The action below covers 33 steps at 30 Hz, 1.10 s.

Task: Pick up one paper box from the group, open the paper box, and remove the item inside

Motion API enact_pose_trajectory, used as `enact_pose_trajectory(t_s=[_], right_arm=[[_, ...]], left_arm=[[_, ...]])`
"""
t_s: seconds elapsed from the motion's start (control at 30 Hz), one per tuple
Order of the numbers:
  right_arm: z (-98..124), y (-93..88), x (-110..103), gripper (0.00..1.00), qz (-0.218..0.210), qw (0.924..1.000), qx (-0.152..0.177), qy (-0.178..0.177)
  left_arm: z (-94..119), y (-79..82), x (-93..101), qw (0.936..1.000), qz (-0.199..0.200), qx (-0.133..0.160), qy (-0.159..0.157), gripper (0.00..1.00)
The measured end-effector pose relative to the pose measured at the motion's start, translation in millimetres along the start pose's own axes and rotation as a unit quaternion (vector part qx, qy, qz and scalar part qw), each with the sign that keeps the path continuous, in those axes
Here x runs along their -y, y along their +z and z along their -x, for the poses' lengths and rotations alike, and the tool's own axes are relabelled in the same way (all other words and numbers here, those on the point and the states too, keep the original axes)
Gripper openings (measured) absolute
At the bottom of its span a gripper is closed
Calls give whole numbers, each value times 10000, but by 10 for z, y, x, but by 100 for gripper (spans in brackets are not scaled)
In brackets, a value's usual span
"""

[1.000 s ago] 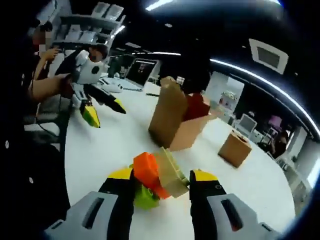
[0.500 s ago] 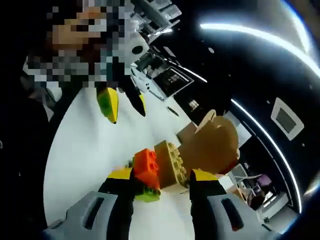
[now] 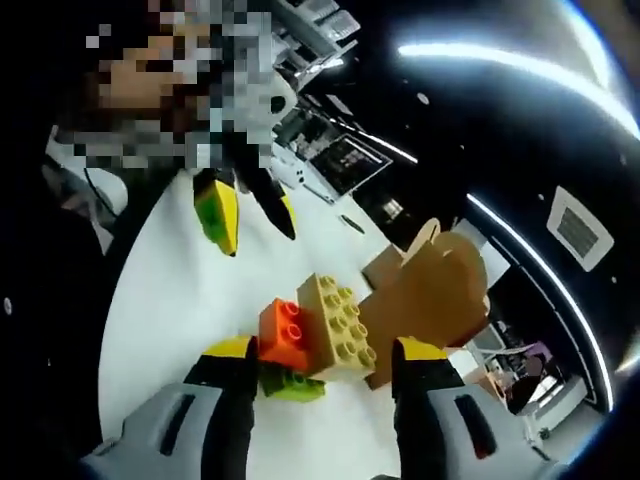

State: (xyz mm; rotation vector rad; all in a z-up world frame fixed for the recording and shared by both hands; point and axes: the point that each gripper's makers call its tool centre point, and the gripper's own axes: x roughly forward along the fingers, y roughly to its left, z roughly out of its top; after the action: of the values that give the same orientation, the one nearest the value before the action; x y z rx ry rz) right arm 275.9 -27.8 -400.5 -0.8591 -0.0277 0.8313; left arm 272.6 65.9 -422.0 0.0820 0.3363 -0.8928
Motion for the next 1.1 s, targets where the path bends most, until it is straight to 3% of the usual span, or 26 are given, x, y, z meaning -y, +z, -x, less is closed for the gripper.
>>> enact_pose_trajectory(t_s=[0.13,0.2,0.33,0.4,0.47,0.63,0.7,0.77,0.9,1.1], right_arm=[[22,31,-21,55,-607,9981,115,80],[29,31,-70,55,-1242,9919,149,234],[45,-1,-132,55,-2779,9590,159,530],[47,-27,-130,54,-3252,9439,133,560],[46,-55,-108,50,-3448,9372,145,512],[-7,-69,-144,45,-3344,9406,86,577],[-30,-66,-159,40,-3088,9486,70,694],[-48,-57,-172,39,-2983,9515,64,753],[-100,-78,-137,39,-2958,9512,104,870],[-119,-121,-136,39,-2644,9566,91,1218]], left_arm=[[0,3,14,10000,-1,-3,-27,65],[4,16,24,10000,13,8,-54,65],[10,24,44,9999,33,-21,-106,65],[5,2,63,9999,15,-100,-140,64],[-2,-16,87,9997,-7,-154,-179,64],[-12,-35,129,9994,-5,-198,-285,64],[-10,-36,141,9992,-18,-214,-330,64],[-1,-33,153,9990,-44,-227,-371,64],[10,-31,157,9989,-51,-234,-397,64],[5,-46,150,9987,-32,-257,-429,64]])
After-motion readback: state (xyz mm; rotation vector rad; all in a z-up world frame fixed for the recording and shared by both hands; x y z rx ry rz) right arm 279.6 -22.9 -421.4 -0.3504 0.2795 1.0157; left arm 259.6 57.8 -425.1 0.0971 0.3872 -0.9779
